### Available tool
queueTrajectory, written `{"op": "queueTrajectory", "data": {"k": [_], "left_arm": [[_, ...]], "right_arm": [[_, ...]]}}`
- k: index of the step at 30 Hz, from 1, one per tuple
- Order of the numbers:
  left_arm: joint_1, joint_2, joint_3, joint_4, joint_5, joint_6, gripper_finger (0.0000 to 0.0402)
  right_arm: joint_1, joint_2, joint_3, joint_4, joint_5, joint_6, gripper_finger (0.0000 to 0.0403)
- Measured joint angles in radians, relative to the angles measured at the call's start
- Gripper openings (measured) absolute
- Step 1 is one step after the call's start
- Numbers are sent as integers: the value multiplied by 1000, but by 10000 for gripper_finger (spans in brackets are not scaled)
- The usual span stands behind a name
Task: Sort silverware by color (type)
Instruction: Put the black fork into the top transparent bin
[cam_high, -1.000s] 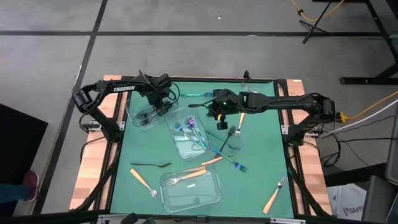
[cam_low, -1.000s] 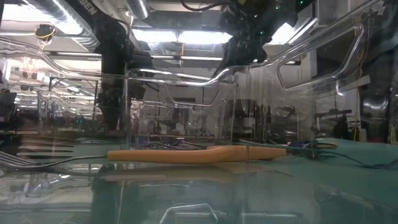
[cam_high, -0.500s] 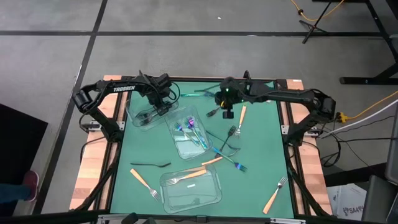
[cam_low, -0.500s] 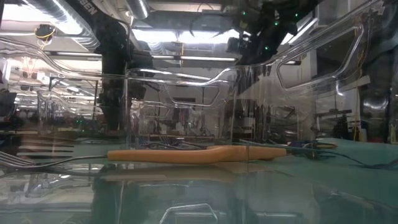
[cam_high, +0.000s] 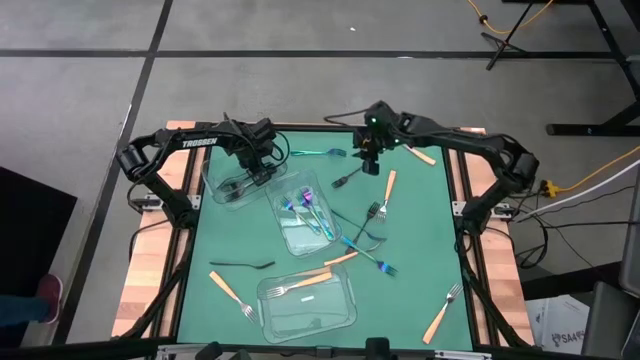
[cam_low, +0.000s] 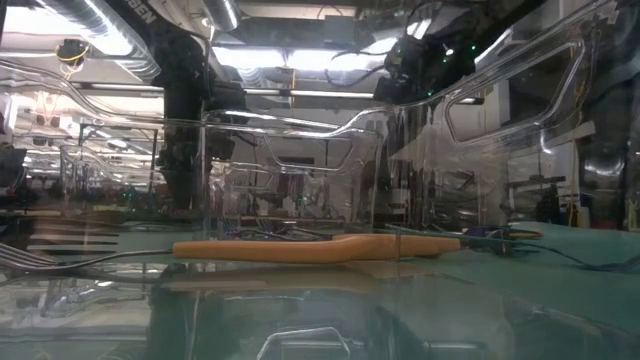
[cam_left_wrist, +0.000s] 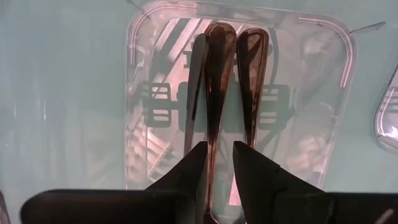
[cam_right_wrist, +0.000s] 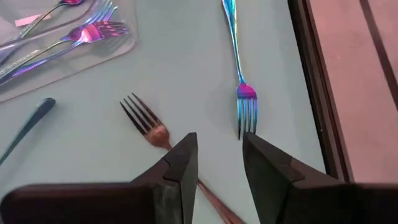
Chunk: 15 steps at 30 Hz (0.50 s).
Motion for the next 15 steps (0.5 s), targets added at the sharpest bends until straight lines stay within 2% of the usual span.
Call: {"op": "queueTrajectory", "data": {"k": [7, 15], "left_arm": [[0, 0, 0, 0, 0, -24, 71], [0, 0, 0, 0, 0, -24, 71]], "right_arm": [[4, 113, 0, 60, -16, -19, 117], [3, 217, 0, 47, -25, -86, 117]]}}
